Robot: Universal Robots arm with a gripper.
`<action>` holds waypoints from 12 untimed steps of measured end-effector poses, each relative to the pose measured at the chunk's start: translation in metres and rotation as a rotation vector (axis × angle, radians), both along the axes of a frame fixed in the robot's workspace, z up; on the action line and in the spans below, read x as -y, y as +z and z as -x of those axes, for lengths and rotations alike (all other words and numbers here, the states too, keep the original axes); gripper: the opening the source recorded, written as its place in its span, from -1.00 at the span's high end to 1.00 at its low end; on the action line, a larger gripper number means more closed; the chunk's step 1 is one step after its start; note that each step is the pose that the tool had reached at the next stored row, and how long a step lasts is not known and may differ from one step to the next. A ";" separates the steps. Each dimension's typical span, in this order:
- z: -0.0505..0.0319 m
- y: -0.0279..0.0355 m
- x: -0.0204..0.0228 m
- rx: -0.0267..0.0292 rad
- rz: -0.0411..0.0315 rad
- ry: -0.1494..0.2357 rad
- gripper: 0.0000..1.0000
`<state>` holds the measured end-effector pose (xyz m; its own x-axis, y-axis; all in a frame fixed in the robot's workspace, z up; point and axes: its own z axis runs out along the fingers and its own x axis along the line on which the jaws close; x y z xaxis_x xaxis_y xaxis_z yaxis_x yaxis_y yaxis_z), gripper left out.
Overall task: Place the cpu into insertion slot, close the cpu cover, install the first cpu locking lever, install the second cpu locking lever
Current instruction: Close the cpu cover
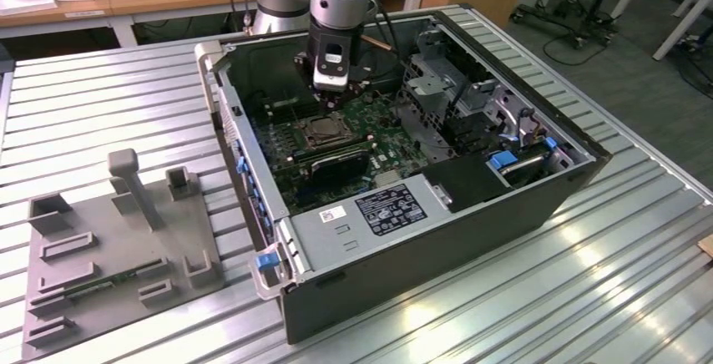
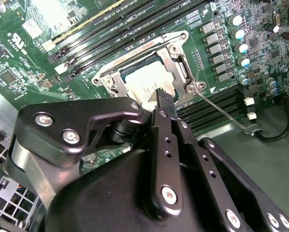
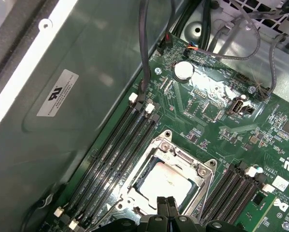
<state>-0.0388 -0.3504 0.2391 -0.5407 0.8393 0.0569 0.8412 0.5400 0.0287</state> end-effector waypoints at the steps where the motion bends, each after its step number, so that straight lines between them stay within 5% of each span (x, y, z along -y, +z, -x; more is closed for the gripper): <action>1: 0.0000 0.0000 0.0000 0.0000 0.0000 0.000 0.79; 12: 0.0000 0.0000 0.0000 0.0002 0.0000 0.094 0.79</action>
<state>-0.0389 -0.3504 0.2391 -0.6174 0.7846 0.0568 0.7865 0.6169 0.0289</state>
